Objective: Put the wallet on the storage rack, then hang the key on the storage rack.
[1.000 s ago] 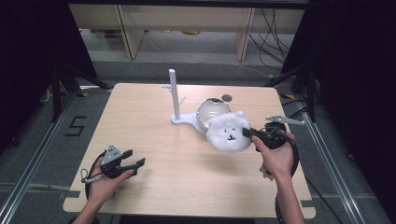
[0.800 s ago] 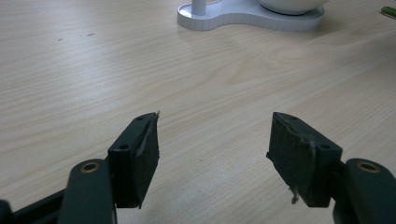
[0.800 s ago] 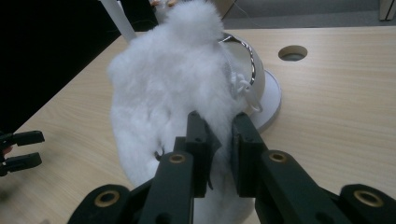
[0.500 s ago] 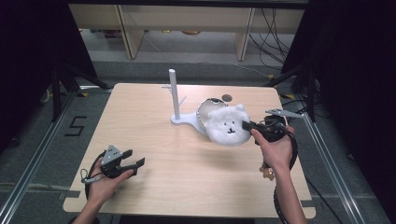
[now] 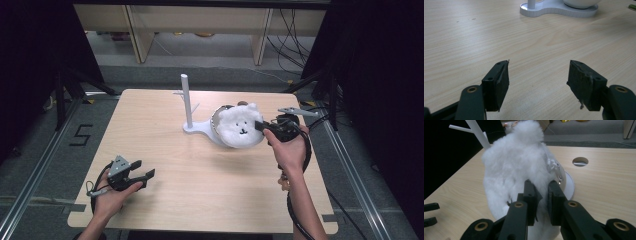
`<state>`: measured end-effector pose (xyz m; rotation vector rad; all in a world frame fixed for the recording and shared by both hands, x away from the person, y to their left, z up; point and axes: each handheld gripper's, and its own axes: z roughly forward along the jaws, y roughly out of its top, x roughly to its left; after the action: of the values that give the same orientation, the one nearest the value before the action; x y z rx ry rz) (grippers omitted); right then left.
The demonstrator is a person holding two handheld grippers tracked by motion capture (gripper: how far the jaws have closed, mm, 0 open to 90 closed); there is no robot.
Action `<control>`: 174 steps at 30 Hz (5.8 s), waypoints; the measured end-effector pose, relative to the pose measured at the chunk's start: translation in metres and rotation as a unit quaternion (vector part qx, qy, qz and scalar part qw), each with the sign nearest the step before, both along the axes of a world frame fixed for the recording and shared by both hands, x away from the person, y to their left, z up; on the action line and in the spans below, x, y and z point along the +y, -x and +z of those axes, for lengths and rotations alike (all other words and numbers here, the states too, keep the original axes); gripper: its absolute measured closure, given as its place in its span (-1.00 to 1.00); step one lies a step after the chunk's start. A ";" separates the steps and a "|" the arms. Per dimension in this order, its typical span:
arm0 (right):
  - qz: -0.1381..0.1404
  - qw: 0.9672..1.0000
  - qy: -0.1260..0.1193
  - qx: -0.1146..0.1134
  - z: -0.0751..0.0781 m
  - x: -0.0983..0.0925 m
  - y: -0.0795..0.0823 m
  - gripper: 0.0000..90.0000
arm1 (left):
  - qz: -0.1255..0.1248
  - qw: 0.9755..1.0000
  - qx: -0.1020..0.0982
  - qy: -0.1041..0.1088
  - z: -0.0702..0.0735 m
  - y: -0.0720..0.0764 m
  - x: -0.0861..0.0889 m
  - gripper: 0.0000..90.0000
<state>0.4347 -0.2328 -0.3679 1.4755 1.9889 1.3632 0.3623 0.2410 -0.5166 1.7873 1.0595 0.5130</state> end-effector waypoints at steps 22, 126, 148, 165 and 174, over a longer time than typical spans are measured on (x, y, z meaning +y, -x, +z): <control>-0.008 1.000 0.018 -0.011 0.001 0.016 -0.035 0.79 | 0.003 1.000 0.001 -0.001 0.000 0.001 -0.001 -0.28; -0.082 0.987 0.074 0.120 -0.058 -0.048 -0.005 0.44 | -0.005 1.000 0.001 0.000 0.000 0.000 -0.005 -0.28; -0.096 0.964 0.117 0.219 -0.066 -0.082 0.004 0.55 | -0.002 1.000 -0.005 0.000 0.006 0.000 -0.006 -0.28; -0.135 0.924 0.134 0.331 -0.090 -0.080 -0.011 0.51 | -0.001 1.000 -0.007 0.002 0.007 0.003 -0.004 -0.28; -0.153 0.906 0.136 0.371 -0.098 -0.078 -0.016 0.46 | -0.006 1.000 -0.007 0.004 0.006 0.003 -0.003 -0.28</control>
<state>0.4509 -0.3113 -0.4658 2.2501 2.0807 0.3748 0.3598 0.2376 -0.5109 1.7799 1.0401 0.5136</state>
